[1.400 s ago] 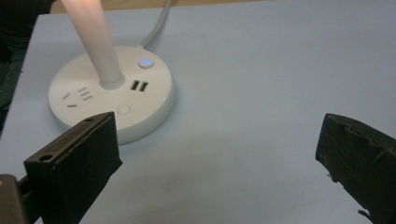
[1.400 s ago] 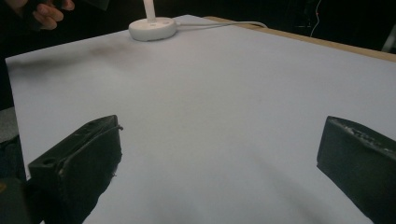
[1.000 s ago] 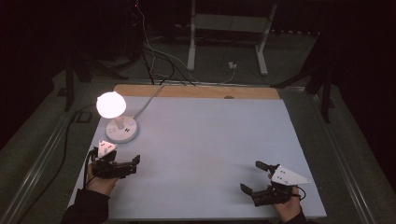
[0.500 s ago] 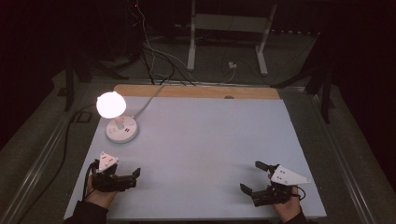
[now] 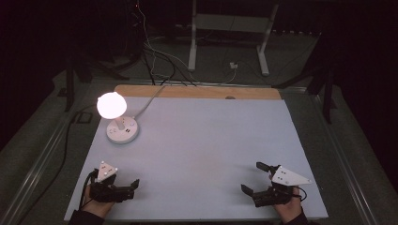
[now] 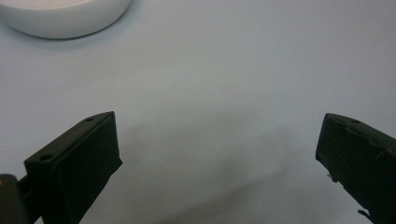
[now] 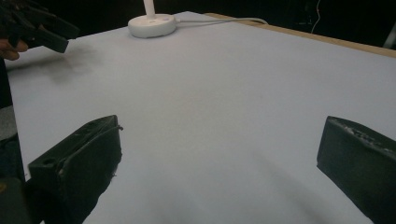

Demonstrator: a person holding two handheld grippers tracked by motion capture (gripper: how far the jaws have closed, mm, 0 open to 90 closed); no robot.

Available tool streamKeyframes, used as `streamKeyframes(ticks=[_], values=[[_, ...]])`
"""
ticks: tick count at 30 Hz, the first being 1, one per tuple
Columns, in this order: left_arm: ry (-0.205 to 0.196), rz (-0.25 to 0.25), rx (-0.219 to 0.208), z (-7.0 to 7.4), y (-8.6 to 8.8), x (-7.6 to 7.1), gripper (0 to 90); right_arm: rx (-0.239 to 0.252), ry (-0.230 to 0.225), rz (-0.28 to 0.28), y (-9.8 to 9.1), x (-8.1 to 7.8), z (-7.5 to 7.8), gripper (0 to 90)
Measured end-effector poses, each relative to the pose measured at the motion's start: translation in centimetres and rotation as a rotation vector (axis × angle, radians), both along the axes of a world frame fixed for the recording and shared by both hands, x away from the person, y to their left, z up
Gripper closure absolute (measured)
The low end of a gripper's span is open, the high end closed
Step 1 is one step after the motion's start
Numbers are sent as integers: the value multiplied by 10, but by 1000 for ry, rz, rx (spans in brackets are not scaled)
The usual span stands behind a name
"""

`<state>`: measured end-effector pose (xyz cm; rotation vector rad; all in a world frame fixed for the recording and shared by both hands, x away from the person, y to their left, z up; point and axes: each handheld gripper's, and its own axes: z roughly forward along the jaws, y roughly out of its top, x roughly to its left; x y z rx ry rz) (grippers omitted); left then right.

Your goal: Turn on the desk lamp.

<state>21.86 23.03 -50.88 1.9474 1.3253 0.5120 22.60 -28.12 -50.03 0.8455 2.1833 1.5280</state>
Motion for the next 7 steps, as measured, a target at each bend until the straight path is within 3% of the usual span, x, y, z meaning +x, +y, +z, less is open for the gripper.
streamKeyframes(ticks=[7], values=[[-10,-45,9,0,-7,0,4,-1,2,-2,0,1,-1,0]])
